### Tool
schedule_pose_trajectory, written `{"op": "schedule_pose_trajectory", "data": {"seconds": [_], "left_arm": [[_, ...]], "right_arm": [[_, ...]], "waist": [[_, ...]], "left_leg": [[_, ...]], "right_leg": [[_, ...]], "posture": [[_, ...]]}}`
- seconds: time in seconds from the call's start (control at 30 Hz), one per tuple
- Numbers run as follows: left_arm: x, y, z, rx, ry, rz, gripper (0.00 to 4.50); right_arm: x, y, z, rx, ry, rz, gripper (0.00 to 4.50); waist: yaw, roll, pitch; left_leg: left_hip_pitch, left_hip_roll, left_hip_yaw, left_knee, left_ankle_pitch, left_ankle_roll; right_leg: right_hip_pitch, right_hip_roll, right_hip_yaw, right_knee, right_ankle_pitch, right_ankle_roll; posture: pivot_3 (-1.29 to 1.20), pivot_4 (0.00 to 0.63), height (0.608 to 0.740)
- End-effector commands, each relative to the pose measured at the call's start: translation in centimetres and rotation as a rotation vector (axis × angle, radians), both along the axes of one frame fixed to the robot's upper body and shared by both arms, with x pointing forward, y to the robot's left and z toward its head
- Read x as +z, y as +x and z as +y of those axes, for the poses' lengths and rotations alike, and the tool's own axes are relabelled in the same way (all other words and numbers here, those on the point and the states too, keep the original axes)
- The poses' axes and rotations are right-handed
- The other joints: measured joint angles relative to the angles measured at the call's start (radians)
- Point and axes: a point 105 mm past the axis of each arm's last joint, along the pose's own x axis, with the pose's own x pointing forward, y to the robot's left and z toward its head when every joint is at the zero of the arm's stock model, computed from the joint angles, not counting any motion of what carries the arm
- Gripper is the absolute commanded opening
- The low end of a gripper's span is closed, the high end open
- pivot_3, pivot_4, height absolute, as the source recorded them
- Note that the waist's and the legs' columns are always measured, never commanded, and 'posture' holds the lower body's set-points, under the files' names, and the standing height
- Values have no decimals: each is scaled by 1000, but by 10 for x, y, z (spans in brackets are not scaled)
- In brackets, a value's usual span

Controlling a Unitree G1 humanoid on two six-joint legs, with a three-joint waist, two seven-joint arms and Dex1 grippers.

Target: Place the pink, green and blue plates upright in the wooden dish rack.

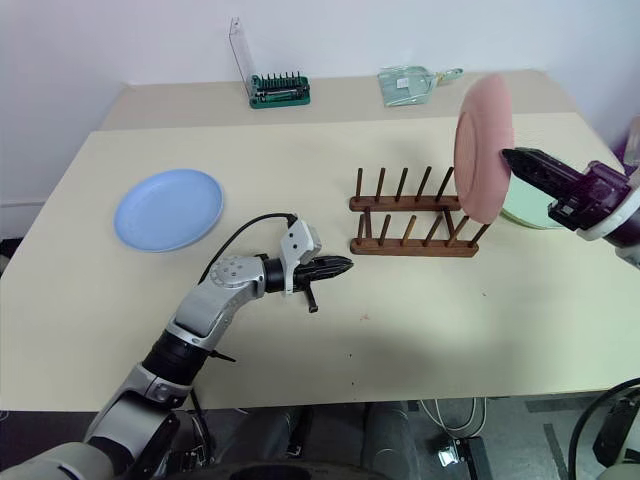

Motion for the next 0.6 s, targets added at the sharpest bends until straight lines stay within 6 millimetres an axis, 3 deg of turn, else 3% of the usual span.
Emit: {"op": "schedule_pose_trajectory", "data": {"seconds": [0.03,0.23,0.43,0.6], "left_arm": [[13,-1,0,1,-27,-38,81],[12,-4,-1,-2,-25,-36,81],[14,-2,1,9,-28,-36,81],[13,-4,1,0,-26,-32,81]], "right_arm": [[9,2,0,-29,-33,-45,921],[23,10,-14,-205,-123,-142,3872],[43,-2,-72,-501,-161,-220,3872],[-26,13,-85,-598,-681,-98,3872]], "waist": [[-1,0,0],[0,1,0],[3,1,0],[-7,1,-1]], "left_leg": [[0,0,0,0,0,0],[0,0,0,0,0,0],[-1,-1,0,0,0,0],[-1,0,1,0,0,1]], "right_leg": [[0,0,0,0,0,0],[0,0,0,0,0,0],[0,0,0,-1,0,1],[-1,0,0,-1,0,1]], "posture": [[0,150,740],[0,150,740],[0,150,740],[0,150,740]]}}
